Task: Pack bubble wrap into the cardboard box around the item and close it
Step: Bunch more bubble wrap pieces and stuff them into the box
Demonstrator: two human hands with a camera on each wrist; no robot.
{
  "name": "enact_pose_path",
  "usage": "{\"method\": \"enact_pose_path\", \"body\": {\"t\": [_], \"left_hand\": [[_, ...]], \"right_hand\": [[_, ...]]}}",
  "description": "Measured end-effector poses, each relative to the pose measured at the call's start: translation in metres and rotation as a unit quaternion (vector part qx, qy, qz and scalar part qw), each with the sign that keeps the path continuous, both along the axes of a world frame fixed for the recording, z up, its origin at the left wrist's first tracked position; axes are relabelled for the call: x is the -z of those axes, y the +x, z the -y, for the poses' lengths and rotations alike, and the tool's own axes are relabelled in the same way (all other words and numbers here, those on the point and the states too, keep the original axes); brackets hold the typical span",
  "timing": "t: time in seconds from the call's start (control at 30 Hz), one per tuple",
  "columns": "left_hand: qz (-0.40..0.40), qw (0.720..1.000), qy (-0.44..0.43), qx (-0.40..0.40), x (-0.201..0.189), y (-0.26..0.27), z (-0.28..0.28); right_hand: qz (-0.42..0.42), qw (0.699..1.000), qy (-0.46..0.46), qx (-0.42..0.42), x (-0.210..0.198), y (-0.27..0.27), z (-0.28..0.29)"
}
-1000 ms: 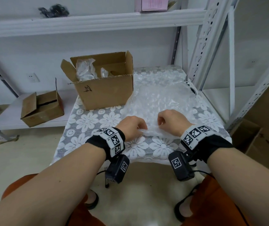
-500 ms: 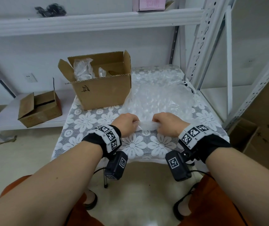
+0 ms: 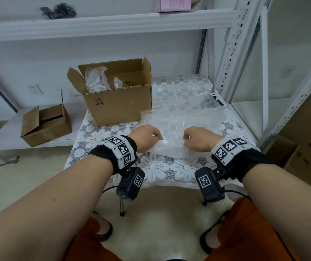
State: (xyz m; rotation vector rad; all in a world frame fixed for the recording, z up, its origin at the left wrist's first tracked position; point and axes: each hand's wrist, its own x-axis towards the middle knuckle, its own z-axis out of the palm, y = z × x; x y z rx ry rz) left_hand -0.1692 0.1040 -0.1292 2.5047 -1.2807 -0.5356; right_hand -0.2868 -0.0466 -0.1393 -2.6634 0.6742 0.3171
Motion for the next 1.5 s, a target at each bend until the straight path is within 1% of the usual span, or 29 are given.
{"method": "enact_pose_path", "body": {"t": [0.07,0.13,0.23,0.27,0.33,0.43,0.5,0.57,0.6,0.63,0.7,0.73,0.77,0.87,1.0,1.07,1.17,1.27,1.5], "left_hand": [[0.009,1.0,0.011,-0.001,0.0,0.0,0.0],[0.023,1.0,-0.006,-0.015,0.002,0.0,-0.001],[0.109,0.992,-0.058,0.002,0.004,-0.003,0.003],[0.123,0.989,-0.076,0.012,0.002,-0.005,0.005],[0.111,0.989,-0.093,0.038,-0.003,-0.012,0.01],[0.067,0.994,-0.057,0.068,-0.001,-0.019,0.015],[0.035,0.997,-0.018,0.07,0.007,-0.021,0.014],[0.017,0.998,0.001,0.062,0.017,-0.022,0.011],[0.018,0.998,0.002,0.057,0.02,-0.022,0.01],[0.022,0.998,-0.001,0.051,0.023,-0.023,0.009],[0.028,0.999,-0.011,0.04,0.025,-0.023,0.009],[0.026,0.999,-0.015,0.035,0.025,-0.023,0.009],[0.021,0.999,-0.017,0.03,0.025,-0.023,0.01],[0.002,1.0,-0.022,0.015,0.023,-0.019,0.01],[0.008,1.0,-0.015,0.013,0.022,-0.015,0.009],[0.009,1.0,-0.015,0.014,0.022,-0.014,0.009],[0.015,1.0,-0.013,0.017,0.021,-0.015,0.009],[0.02,1.0,-0.002,0.022,0.017,-0.015,0.009],[0.026,0.995,0.096,0.031,0.011,-0.016,0.009]], "right_hand": [[-0.017,1.0,-0.003,0.006,0.003,0.001,0.002],[-0.03,0.999,-0.005,0.01,0.005,0.002,0.003],[-0.036,0.999,-0.008,0.007,0.008,0.003,0.004],[-0.037,0.999,-0.007,0.006,0.009,0.004,0.004],[-0.037,0.999,-0.006,0.006,0.009,0.004,0.005],[-0.021,1.0,-0.011,-0.002,0.009,0.002,0.006],[0.015,1.0,-0.015,-0.002,0.012,0.0,0.008],[0.06,0.998,-0.021,0.006,0.015,-0.004,0.008],[0.078,0.996,-0.043,0.007,0.016,-0.004,0.008],[0.085,0.993,-0.088,0.001,0.015,-0.005,0.006],[0.086,0.979,-0.182,-0.029,0.012,-0.004,0.002],[0.085,0.975,-0.201,-0.045,0.012,-0.002,0.0],[0.084,0.975,-0.197,-0.056,0.011,-0.002,-0.003],[0.081,0.988,-0.122,-0.048,0.011,-0.001,-0.006],[0.003,0.998,-0.037,-0.05,0.006,-0.004,-0.001],[-0.028,0.997,-0.046,-0.06,0.006,-0.006,-0.002],[0.009,0.994,-0.083,-0.067,0.008,-0.007,-0.005],[0.029,0.995,-0.085,-0.051,0.005,-0.007,-0.007],[0.043,0.997,-0.056,-0.019,0.004,-0.003,-0.01]]}}
